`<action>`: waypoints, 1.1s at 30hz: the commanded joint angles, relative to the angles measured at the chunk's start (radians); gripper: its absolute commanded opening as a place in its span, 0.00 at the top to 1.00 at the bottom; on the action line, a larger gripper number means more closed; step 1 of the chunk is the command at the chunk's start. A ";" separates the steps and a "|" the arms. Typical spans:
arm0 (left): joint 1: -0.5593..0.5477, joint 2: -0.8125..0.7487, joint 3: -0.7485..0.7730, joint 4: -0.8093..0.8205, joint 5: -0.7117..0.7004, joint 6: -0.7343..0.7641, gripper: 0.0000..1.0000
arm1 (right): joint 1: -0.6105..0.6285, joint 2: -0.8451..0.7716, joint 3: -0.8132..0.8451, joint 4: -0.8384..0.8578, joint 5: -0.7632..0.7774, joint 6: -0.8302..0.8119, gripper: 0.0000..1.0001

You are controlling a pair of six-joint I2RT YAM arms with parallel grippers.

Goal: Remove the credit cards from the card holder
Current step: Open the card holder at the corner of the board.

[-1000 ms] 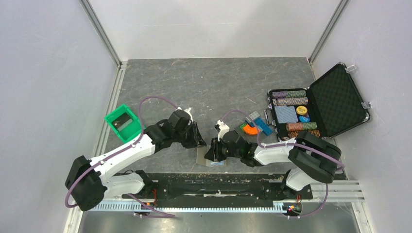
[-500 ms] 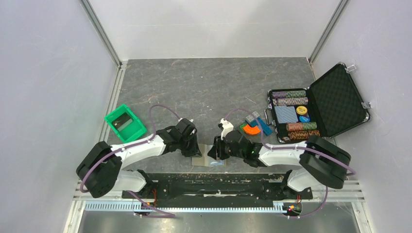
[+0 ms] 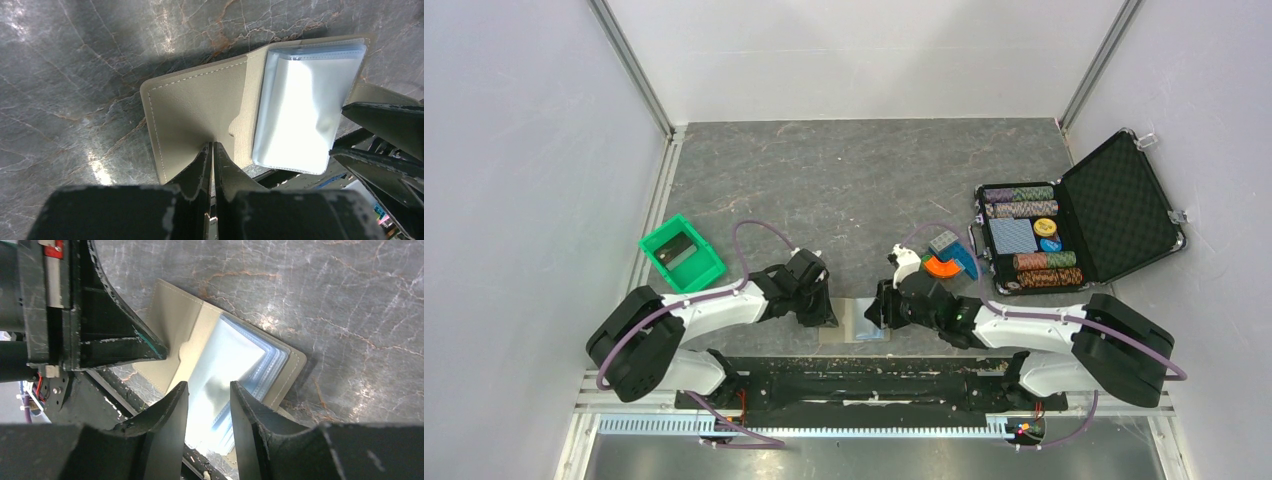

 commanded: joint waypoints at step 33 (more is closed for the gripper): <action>0.001 -0.005 -0.049 0.062 0.031 0.003 0.91 | -0.003 -0.021 -0.081 0.136 -0.045 0.157 0.46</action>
